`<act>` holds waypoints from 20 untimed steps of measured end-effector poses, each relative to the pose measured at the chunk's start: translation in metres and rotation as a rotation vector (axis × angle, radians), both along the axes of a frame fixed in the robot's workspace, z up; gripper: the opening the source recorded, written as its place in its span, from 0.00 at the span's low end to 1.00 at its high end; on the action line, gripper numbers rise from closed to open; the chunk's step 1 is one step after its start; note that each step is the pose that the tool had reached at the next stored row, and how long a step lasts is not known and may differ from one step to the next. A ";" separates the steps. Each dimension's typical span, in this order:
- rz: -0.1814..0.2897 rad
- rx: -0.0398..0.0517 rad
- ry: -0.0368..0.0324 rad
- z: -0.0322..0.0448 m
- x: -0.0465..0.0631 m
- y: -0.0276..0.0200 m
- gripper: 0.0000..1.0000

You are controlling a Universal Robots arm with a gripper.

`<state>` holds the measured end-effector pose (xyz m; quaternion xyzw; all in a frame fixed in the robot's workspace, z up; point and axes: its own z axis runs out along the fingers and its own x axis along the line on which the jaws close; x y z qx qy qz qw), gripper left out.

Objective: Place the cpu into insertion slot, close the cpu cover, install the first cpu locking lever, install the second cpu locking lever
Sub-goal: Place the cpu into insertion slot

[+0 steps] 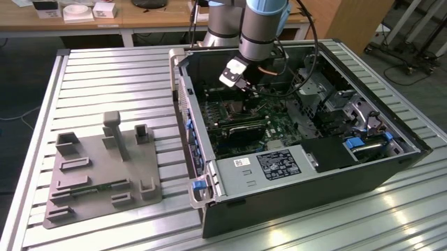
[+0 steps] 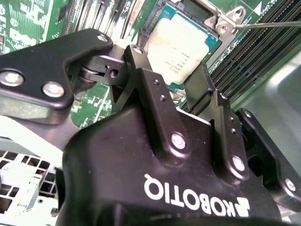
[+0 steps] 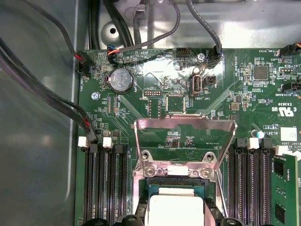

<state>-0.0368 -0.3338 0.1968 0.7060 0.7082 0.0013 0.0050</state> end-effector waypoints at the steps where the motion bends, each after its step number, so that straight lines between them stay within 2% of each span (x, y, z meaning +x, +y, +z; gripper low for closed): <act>1: 0.000 -0.0001 -0.0023 0.0001 0.000 0.0000 0.54; 9: 0.000 -0.0005 -0.0094 -0.0006 0.000 -0.0001 0.54; 20: 0.000 -0.0006 -0.0098 -0.0033 0.000 -0.0001 0.54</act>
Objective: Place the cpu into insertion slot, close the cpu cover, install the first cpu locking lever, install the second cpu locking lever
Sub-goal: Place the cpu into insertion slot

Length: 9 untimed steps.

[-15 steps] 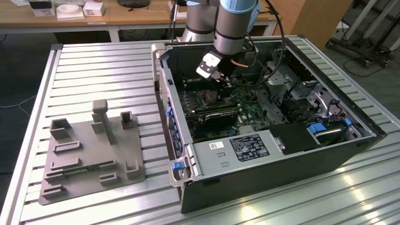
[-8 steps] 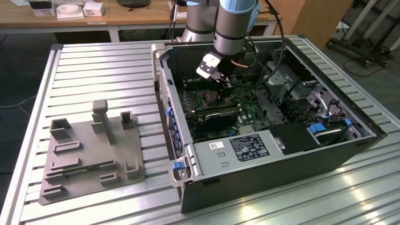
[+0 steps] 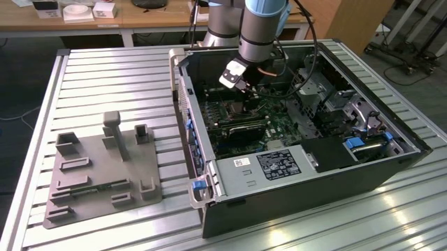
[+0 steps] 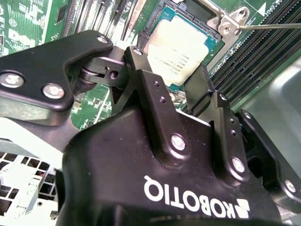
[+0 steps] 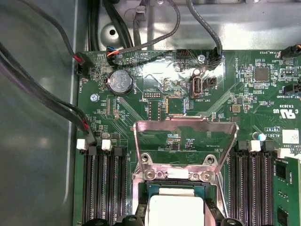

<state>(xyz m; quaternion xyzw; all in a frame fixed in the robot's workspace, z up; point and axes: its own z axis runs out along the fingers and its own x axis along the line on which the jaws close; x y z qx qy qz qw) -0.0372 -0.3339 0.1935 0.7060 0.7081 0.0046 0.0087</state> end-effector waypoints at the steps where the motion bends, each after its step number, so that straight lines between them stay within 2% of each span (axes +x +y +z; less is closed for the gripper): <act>1: 0.000 -0.0001 0.0000 -0.0002 0.000 0.0000 0.54; 9: 0.000 0.0003 -0.0002 -0.0011 0.000 0.0000 0.54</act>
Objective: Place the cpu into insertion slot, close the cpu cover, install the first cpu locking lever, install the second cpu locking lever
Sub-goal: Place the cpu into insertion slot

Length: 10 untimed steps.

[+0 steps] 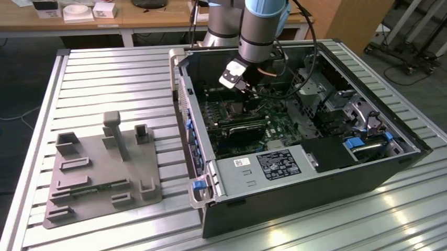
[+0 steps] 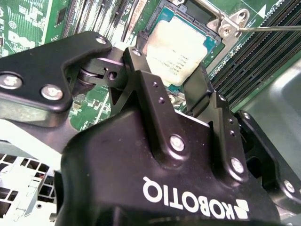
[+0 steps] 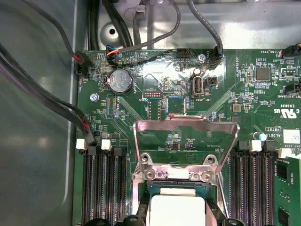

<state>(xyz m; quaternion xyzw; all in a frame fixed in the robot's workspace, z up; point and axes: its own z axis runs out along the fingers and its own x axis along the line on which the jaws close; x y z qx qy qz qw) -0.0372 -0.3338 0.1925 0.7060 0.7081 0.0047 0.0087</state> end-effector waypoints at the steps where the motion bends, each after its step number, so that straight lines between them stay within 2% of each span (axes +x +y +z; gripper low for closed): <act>1: 0.000 0.0000 0.0000 0.0000 0.000 0.0000 0.54; 9: 0.000 0.0005 -0.0002 -0.0003 0.000 0.0001 0.55; 10: 0.000 0.0005 -0.0003 -0.0003 0.000 0.0001 0.61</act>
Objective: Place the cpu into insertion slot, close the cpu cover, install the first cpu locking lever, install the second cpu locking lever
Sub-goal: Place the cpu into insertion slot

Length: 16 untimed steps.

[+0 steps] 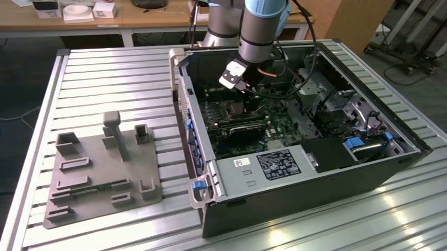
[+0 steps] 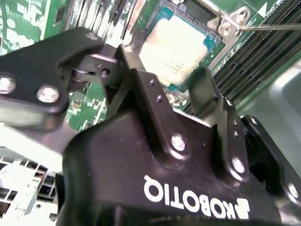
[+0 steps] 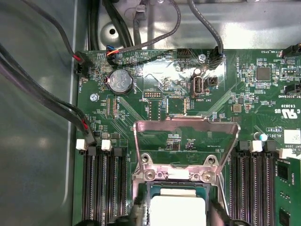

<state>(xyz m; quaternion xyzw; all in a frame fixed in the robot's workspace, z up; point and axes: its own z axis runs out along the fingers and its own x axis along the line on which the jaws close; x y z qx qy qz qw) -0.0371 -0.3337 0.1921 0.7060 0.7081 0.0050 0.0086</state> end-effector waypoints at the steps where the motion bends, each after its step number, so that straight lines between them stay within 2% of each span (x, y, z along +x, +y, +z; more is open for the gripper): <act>1: 0.000 -0.0003 0.0002 0.0001 0.000 -0.0001 0.61; 2: 0.000 -0.0004 0.0003 0.0001 0.000 -0.0001 0.67; 8: 0.000 -0.0006 0.0003 0.0009 0.000 -0.0001 0.67; 16: 0.000 -0.0005 0.0003 0.0080 0.000 -0.0001 0.67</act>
